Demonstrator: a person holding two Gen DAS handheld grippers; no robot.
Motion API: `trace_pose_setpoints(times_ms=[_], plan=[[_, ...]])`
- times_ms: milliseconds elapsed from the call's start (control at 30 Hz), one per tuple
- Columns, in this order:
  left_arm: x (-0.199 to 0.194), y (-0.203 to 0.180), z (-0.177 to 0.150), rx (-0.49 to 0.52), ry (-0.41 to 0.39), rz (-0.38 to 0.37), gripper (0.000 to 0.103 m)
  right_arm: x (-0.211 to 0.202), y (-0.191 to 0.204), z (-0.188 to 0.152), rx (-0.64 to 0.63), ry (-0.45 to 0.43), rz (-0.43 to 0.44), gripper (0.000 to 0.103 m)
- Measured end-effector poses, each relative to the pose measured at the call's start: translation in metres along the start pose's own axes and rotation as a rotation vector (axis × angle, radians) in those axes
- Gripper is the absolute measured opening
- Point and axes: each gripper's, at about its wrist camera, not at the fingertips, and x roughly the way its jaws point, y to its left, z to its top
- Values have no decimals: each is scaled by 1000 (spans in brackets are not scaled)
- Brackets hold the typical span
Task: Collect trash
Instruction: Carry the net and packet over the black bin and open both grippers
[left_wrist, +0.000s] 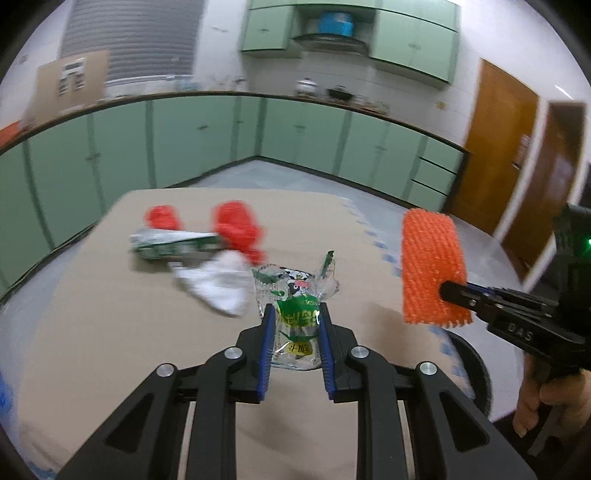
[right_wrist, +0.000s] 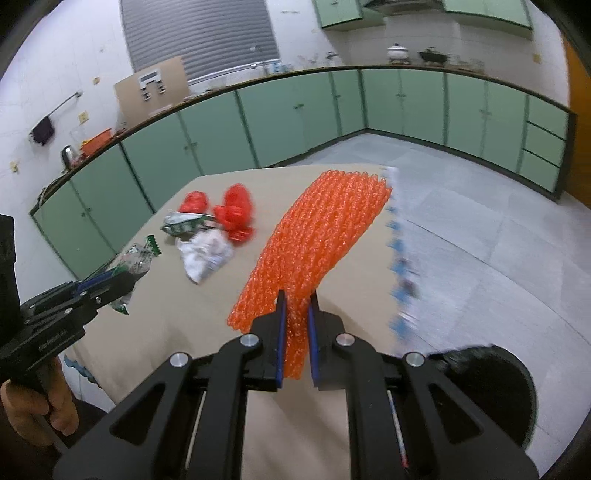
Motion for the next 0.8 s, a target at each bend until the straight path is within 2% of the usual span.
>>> trace_pose_setpoints(times_ms=[233,433,667,800], plan=[[19,-99,-7,96,21,-160,22,-44,-74,-35,103,4,-128,9],[45,-185,-16,185,65,-286,22,-67,-144,-79,234,38,-226,9],[90,-257,-38,271,153,-371,23,-61,-204,-126,369,125,-277,10],[118,-281,-51,291,205,-390,28,-56,-229,-143,429,161,-296,11]])
